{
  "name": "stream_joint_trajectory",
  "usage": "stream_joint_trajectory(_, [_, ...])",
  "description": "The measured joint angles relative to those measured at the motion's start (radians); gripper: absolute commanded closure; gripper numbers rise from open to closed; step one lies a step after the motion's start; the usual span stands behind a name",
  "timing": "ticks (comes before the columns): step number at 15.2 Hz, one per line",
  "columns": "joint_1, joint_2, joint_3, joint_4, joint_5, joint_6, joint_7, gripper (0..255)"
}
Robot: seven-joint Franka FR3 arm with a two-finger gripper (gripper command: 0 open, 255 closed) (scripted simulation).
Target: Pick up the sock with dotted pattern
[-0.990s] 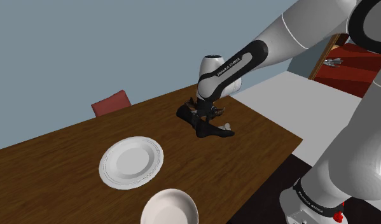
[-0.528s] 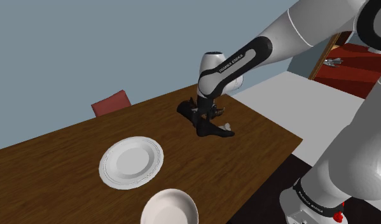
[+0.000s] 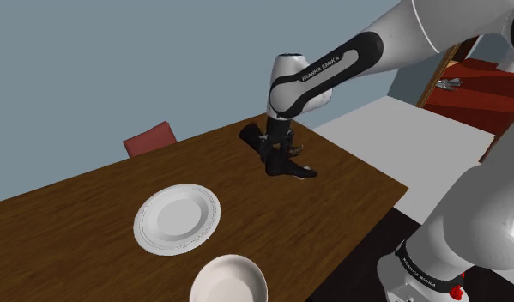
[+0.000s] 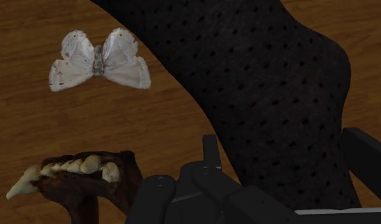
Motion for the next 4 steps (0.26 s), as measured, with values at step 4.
stream_joint_trajectory(4, [-0.001,-0.031,-0.001,0.016,-0.003,-0.047,0.005,255])
